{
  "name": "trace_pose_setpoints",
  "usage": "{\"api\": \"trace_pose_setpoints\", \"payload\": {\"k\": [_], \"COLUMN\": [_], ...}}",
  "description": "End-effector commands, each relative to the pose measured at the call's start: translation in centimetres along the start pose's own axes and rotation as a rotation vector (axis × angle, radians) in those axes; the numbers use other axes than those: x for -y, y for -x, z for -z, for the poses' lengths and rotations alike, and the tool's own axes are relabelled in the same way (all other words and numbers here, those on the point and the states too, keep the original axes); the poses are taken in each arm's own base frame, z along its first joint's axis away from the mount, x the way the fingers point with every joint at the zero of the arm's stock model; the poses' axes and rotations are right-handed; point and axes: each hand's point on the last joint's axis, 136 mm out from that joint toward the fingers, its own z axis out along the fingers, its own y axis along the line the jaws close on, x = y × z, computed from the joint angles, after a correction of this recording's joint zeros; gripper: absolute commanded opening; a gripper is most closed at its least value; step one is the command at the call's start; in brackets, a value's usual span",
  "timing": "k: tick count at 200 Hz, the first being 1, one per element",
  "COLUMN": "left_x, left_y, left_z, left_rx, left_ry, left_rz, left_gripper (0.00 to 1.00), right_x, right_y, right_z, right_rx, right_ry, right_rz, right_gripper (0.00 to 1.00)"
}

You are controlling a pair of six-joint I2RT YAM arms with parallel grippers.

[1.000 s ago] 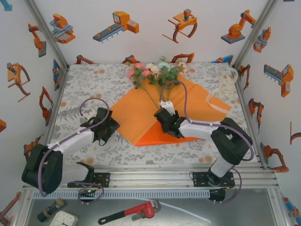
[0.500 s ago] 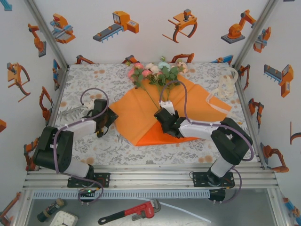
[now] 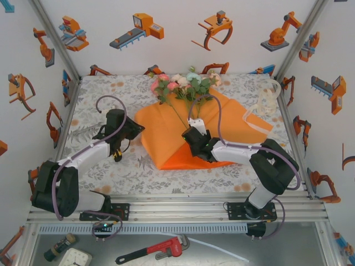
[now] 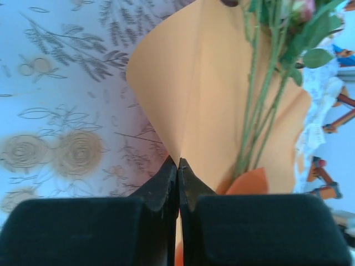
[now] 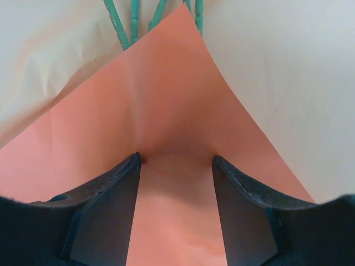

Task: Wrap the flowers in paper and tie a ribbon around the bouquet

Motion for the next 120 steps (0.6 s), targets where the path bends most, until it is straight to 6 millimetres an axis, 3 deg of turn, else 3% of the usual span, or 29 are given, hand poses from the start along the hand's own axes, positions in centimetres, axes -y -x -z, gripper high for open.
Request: {"api": "trace_pose_setpoints", "payload": {"k": [1, 30, 77, 120], "left_x": [2.8, 4.8, 5.1, 4.1], "left_y": [-0.7, -0.5, -0.8, -1.1], "left_z": [0.8, 0.7, -0.8, -0.8], "left_rx": [-0.058, -0.066, -0.084, -0.083], "left_ry": [-0.038, 0.017, 0.036, 0.066], "left_rz": [-0.025, -0.056, -0.04, -0.038], "left_gripper": [0.03, 0.03, 0.0, 0.0], "right_x": [-0.3, -1.8, -4.1, -5.0], "right_y": [1.7, 2.0, 0.9, -1.0], "right_z": [1.1, 2.5, 6.4, 4.5], "right_rx": [0.026, 0.03, 0.016, -0.025], "right_ry": [0.036, 0.155, 0.367, 0.35], "right_rz": [-0.031, -0.012, -0.042, 0.042], "right_gripper": [0.54, 0.57, 0.56, 0.57]}}
